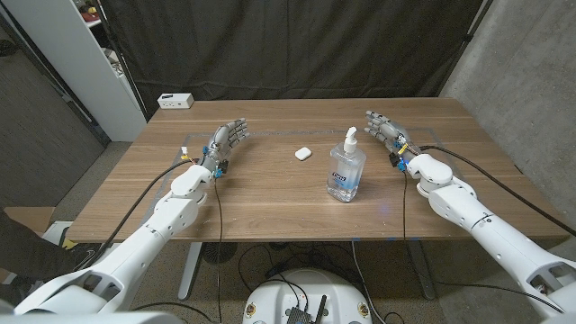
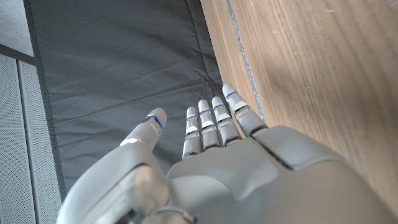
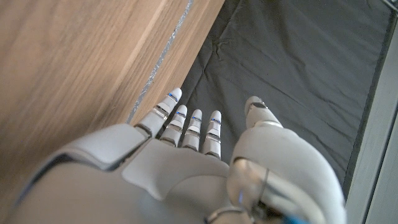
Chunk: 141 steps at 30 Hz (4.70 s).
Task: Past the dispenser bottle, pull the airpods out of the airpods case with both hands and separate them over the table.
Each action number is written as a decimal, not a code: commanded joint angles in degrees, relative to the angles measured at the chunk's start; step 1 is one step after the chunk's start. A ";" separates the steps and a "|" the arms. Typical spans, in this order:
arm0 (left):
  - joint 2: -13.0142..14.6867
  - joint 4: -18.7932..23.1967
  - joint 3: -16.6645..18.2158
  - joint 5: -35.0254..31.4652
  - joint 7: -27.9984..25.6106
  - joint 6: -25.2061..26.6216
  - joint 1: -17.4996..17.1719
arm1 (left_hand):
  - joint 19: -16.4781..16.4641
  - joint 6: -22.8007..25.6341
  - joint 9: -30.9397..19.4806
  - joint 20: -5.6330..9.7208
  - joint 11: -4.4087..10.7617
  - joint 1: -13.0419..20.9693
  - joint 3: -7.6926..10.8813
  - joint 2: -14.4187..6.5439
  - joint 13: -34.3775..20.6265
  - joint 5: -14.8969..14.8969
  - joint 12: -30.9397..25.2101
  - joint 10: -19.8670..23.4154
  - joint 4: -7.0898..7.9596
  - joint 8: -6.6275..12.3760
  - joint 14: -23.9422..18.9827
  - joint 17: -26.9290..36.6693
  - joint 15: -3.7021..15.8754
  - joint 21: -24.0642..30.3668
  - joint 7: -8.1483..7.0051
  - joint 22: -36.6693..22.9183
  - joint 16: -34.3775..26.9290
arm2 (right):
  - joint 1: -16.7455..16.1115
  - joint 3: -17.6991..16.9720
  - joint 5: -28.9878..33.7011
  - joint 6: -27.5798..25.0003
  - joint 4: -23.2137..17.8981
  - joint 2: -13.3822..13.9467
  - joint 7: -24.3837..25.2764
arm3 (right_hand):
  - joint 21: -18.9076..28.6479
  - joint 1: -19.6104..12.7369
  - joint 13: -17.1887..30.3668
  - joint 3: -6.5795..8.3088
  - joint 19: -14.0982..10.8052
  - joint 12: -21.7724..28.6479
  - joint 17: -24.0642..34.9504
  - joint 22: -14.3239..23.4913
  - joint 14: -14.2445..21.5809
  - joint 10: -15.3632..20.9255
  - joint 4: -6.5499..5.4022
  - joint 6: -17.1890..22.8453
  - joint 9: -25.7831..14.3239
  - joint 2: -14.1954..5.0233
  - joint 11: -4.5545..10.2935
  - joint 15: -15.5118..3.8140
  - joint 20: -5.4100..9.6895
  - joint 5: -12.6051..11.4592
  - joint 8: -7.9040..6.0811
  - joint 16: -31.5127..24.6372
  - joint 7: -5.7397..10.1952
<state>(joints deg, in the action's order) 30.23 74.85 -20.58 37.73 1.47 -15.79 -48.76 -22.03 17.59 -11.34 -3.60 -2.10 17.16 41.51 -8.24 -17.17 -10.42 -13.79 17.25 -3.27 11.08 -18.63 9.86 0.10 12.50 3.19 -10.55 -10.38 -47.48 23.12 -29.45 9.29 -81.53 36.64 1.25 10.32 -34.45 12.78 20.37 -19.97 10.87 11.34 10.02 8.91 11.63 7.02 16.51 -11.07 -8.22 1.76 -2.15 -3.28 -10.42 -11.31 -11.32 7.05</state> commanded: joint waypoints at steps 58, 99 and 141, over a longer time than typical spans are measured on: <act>-1.52 -1.75 -0.26 0.90 3.39 -4.66 -1.85 | 0.58 1.74 -0.23 -0.18 0.59 3.55 -2.36 -0.45 -1.33 -0.34 -1.10 1.78 -3.51 0.88 0.13 0.76 -0.19 -0.08 -0.58 -0.34 -0.98 | 33.79 27.93 41.90 -47.84 -31.04 14.56 -39.60 | 0.92 -4.55 1.04 -2.18 0.31 1.99 0.78 0.14 2.37 2.36 2.35 5.70 -0.47 3.65 0.58 -2.51 -1.66 0.07 -1.12 -1.93 1.32; -4.01 -5.75 -0.66 2.53 6.12 -6.62 -1.56 | 0.71 2.46 -0.33 -0.32 0.59 3.79 -3.28 -0.58 -2.00 -0.51 -1.49 2.39 -3.41 0.95 -0.59 0.69 -0.25 0.02 -0.39 -0.38 -1.00 | 50.03 46.85 62.97 -44.75 -11.80 -5.35 -61.73 | 0.69 -7.42 1.33 -1.59 1.51 1.58 0.75 0.15 1.74 1.08 2.75 4.23 -0.48 3.53 0.54 -1.53 -1.81 -0.13 -0.34 -1.72 0.78; -5.41 -9.00 0.26 3.98 8.04 -9.32 -2.00 | 1.01 3.00 -0.36 -0.38 0.76 3.69 -3.41 -0.48 -2.55 -0.62 -1.81 3.16 -3.16 0.99 -1.40 0.60 -0.26 0.02 -0.26 -0.39 -0.90 | 49.46 52.28 74.16 -40.80 -4.51 -16.20 -60.09 | 0.27 -14.57 1.62 -0.79 5.74 0.09 0.70 0.19 -5.14 -6.49 3.23 -1.46 -0.38 5.41 0.09 0.36 -2.36 0.03 0.37 0.24 0.96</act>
<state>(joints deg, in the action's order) 24.89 65.83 -20.56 41.36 9.62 -25.00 -50.13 -21.19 20.27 -11.60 -3.97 -1.32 20.46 38.01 -8.98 -19.57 -10.81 -15.30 19.85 -6.56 11.95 -19.45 10.40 -0.31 12.44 2.97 -10.79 -11.25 2.23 74.65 42.84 -33.78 -90.18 23.38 -59.87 10.99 -48.06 14.26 18.99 -14.43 11.14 12.00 9.98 4.32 5.50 10.19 15.23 -11.31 -2.76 1.74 -1.80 -5.72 -10.42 -10.77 -11.36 7.88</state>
